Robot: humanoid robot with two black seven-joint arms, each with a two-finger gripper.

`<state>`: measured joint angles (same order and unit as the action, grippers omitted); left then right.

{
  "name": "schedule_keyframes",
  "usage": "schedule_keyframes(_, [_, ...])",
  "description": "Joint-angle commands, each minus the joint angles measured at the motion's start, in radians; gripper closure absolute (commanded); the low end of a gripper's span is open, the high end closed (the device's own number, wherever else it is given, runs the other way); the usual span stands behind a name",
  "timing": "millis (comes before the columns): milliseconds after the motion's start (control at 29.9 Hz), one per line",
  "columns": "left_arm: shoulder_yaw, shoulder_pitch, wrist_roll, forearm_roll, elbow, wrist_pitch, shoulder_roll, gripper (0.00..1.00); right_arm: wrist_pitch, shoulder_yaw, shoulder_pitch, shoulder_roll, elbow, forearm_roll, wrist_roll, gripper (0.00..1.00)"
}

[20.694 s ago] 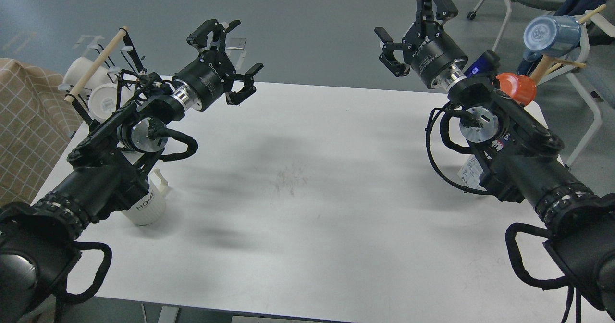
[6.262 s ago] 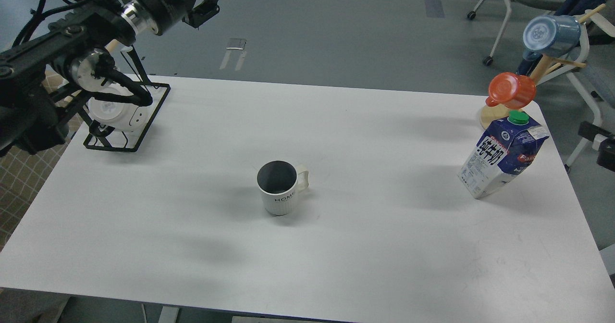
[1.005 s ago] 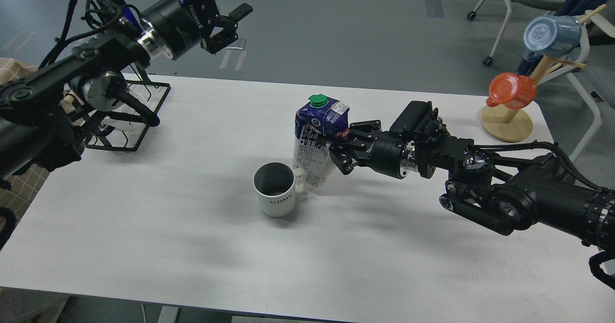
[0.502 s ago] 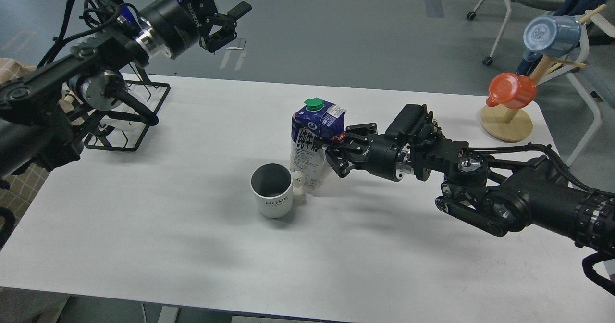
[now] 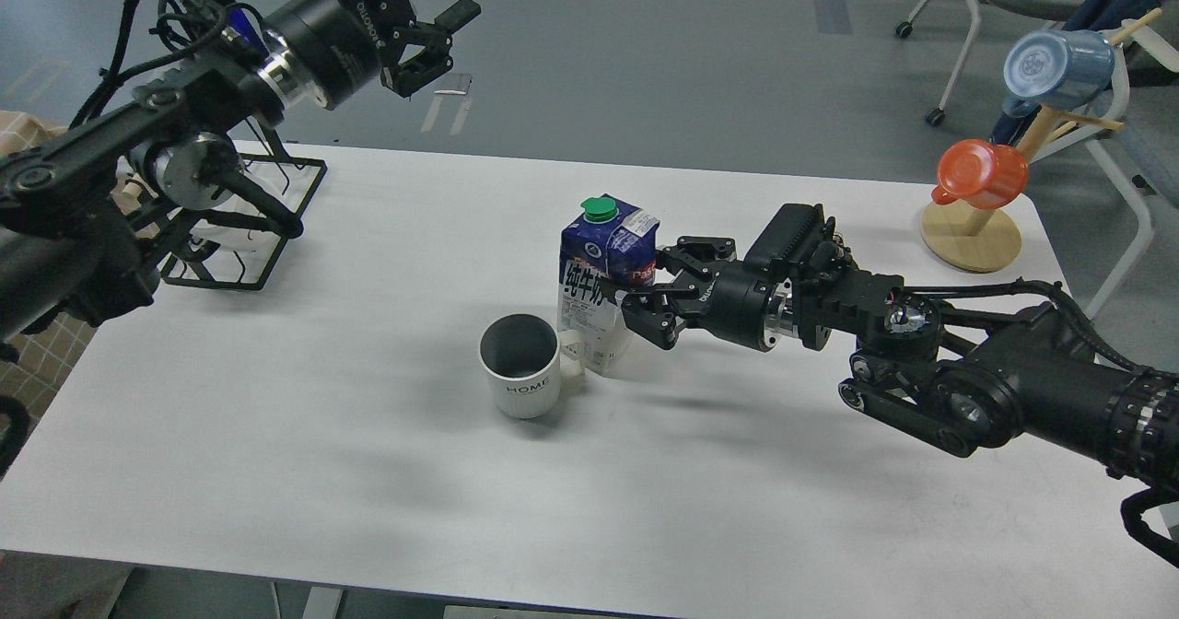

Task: Place cup and milk with both arms
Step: 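Open the right gripper and withdraw it from the milk carton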

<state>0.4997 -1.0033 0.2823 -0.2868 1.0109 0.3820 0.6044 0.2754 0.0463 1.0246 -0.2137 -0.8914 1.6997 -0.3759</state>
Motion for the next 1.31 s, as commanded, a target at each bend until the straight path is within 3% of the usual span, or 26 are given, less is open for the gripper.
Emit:
schedule_keyframes(0, [-0.001, 0.000, 0.000, 0.000, 0.000, 0.000, 0.000, 0.02, 0.002, 0.000, -0.001, -0.001, -0.001, 0.000, -0.008, 0.25])
schedule_keyframes(502, [0.000, 0.000, 0.000, 0.000, 0.000, 0.000, -0.002, 0.02, 0.007, -0.003, -0.001, -0.053, -0.017, -0.003, -0.026, 0.20])
schedule_keyframes(904, [-0.001, 0.000, -0.002, -0.002, 0.000, 0.000, -0.002, 0.02, -0.004, -0.005, -0.001, -0.191, -0.167, -0.005, -0.054, 0.18])
schedule_keyframes(1072, [-0.001, 0.000, -0.002, -0.002, 0.000, 0.000, -0.002, 0.02, -0.005, -0.006, -0.001, -0.283, -0.257, -0.006, -0.054, 0.17])
schedule_keyframes(1272, [0.000, 0.000, 0.002, -0.002, 0.000, -0.002, -0.002, 0.02, -0.013, -0.035, 0.006, -0.507, -0.432, -0.014, -0.054, 0.13])
